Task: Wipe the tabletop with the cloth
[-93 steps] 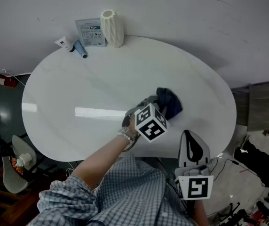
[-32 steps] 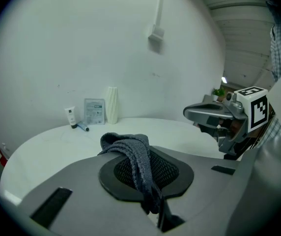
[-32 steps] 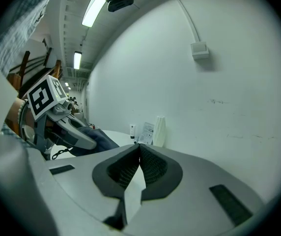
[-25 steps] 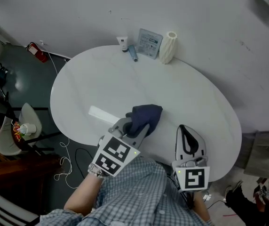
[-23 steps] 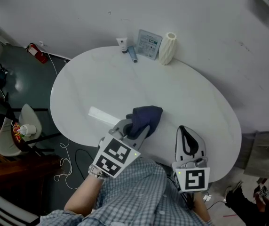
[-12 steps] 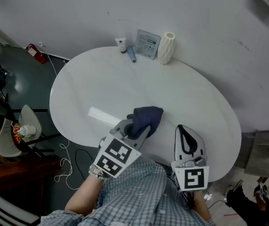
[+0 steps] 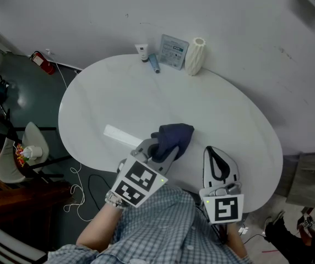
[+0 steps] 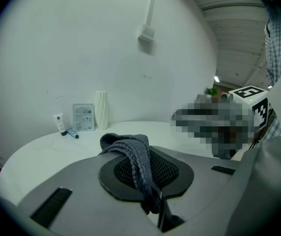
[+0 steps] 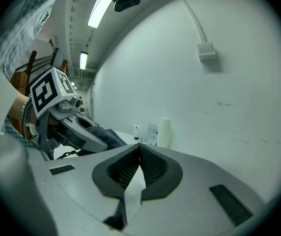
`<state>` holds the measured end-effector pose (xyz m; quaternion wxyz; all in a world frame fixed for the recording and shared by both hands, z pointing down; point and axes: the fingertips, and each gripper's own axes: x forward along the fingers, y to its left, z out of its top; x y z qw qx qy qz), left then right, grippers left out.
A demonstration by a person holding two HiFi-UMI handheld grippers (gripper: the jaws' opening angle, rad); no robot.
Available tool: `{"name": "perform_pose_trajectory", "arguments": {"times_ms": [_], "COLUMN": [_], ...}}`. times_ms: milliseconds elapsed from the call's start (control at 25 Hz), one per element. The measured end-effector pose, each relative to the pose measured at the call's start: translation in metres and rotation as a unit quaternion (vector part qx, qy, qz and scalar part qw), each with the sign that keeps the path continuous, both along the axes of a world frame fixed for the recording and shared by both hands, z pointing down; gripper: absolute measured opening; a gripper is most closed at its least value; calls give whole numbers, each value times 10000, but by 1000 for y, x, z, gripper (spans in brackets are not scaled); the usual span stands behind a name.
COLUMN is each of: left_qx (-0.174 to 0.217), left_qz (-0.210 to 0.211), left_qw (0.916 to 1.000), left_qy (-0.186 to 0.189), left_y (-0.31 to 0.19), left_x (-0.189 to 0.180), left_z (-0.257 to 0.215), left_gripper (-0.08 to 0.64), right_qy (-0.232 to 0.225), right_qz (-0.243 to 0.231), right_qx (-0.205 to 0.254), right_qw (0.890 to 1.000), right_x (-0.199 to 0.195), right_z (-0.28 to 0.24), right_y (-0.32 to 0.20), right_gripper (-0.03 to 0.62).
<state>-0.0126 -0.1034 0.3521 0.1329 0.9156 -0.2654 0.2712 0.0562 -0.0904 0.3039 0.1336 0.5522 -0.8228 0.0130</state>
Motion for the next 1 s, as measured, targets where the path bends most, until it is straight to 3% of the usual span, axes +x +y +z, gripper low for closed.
{"name": "perform_pose_trajectory", "arguments": {"times_ms": [1000], "left_qx": [-30], "left_qz": [57], "left_qw": [10000], "left_qy": [40], "left_y": [3], "left_x": [3], "left_z": [2], "left_gripper": [34], "right_qy": [107], "right_qz": [-14], "right_qx": [-3], "right_qw": [9999], "right_x": [0], "right_z": [2], "right_y": [5], "right_gripper": [9]}}
